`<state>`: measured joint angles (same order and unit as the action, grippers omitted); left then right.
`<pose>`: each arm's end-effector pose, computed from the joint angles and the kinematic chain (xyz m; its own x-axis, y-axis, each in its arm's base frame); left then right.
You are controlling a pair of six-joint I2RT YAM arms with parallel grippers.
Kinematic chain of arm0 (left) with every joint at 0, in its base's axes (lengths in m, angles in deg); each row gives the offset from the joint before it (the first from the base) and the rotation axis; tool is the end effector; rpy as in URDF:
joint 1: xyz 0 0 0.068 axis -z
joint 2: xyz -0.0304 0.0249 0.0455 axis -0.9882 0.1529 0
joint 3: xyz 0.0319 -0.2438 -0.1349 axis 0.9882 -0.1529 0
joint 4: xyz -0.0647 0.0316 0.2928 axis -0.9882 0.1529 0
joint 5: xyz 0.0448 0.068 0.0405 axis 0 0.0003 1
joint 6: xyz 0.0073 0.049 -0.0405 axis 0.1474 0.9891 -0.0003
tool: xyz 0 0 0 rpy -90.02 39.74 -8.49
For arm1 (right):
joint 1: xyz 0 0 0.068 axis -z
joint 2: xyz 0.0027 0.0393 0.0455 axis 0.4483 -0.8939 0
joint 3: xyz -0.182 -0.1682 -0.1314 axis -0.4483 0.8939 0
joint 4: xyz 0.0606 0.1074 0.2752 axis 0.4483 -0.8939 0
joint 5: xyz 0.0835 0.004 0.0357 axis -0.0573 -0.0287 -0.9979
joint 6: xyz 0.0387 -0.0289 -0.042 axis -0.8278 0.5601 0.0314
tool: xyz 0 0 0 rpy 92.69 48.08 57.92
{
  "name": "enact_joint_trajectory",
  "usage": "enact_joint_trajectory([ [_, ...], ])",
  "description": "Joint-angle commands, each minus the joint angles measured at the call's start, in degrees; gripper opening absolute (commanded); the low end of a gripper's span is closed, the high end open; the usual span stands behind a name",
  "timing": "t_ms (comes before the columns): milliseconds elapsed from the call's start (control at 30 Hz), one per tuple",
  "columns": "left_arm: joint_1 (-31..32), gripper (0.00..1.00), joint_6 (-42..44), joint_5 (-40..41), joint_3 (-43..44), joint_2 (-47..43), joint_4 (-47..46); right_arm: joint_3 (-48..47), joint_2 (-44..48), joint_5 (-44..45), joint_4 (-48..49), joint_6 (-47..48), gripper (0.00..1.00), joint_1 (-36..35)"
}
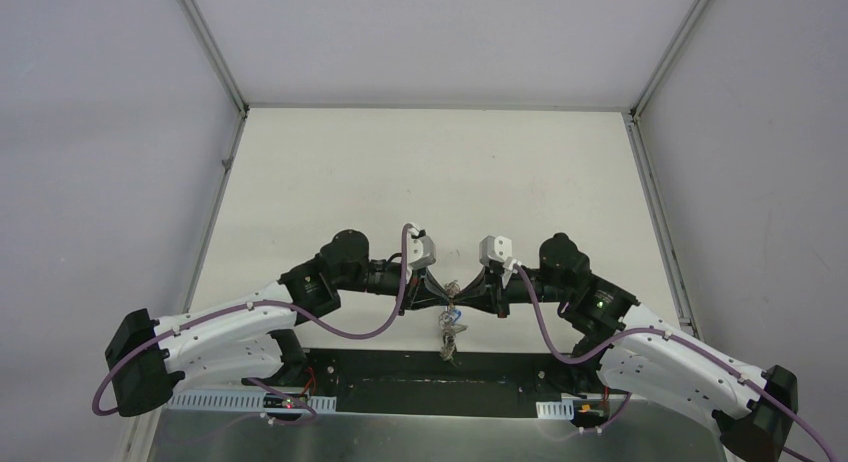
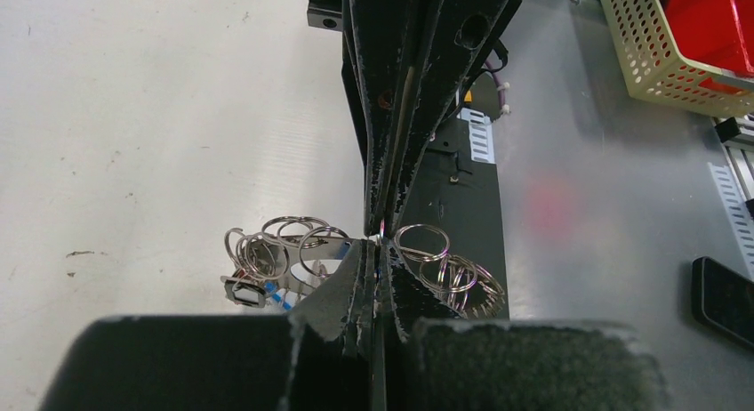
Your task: Put the keys on the keyring
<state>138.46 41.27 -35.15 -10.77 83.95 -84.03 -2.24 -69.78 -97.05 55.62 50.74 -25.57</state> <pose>0.1188 -0.2371 0.2674 -0.2546 0.1587 -0.9539 0.9660 -0.0033 -0.2584 0.1100 0.1900 0.2715 -0.0669 -0.2155 -0.9742 -0.9977 0.0208 0.0639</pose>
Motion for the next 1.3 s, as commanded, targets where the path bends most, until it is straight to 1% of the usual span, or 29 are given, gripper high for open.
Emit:
enact_joint_trajectory([
  [0,-0.40,0.00,1.24,-0.51,3.69,-1.12,0.46,-1.63,0.85,0.65,4.66,-0.57,0.00,0.17],
  [33,-0.45,0.00,1.64,0.17,4.19,-1.58,2.02,-1.60,0.95,1.24,4.68,-0.63,0.00,0.17],
  [67,-0.43,0.00,2.18,0.81,4.84,-2.04,3.81,-1.56,1.12,1.62,4.68,-0.78,0.05,0.17],
  [200,-0.45,0.00,6.09,3.28,9.28,-3.33,14.90,-1.90,1.80,2.14,4.65,-0.80,0.36,0.13],
  [267,-0.42,0.00,8.26,4.10,12.58,-3.12,21.32,-2.08,2.02,2.22,4.81,-0.80,0.48,0.15],
  [367,-0.45,0.00,11.89,5.99,18.33,-1.54,31.21,-2.37,2.10,2.97,5.44,-1.50,0.58,0.15],
  [400,-0.40,0.00,12.79,6.61,20.36,-0.80,34.30,-2.41,2.08,3.30,5.58,-1.86,0.60,0.15],
  [567,-0.43,0.00,16.01,9.91,30.19,3.89,47.79,-1.76,1.55,5.04,12.91,-5.40,0.67,0.15],
  [700,-0.43,0.00,18.42,11.49,37.38,7.84,56.20,-1.23,0.48,6.26,18.01,-9.49,0.68,0.12],
  [767,-0.39,0.00,19.16,12.49,41.51,9.47,60.58,-1.12,-0.22,7.65,20.69,-11.10,0.66,0.17],
  [900,-0.39,0.00,19.28,14.28,48.36,12.69,67.36,-1.05,-2.29,8.34,27.12,-14.18,0.55,0.14],
  [1000,-0.39,0.00,19.15,15.49,53.65,15.41,72.51,-1.05,-4.95,7.26,30.94,-16.03,0.40,0.17],
  [1100,-0.40,0.00,18.55,16.39,59.22,18.33,77.80,-1.59,-7.50,5.48,33.88,-17.76,0.37,0.04],
  [1167,-0.41,0.00,18.11,16.64,62.04,19.91,80.56,-1.99,-8.92,4.64,35.23,-18.22,0.36,-0.16],
  [1267,-0.36,0.00,17.19,17.22,65.84,21.99,84.58,-2.62,-10.45,3.78,36.79,-18.24,0.33,-0.59],
])
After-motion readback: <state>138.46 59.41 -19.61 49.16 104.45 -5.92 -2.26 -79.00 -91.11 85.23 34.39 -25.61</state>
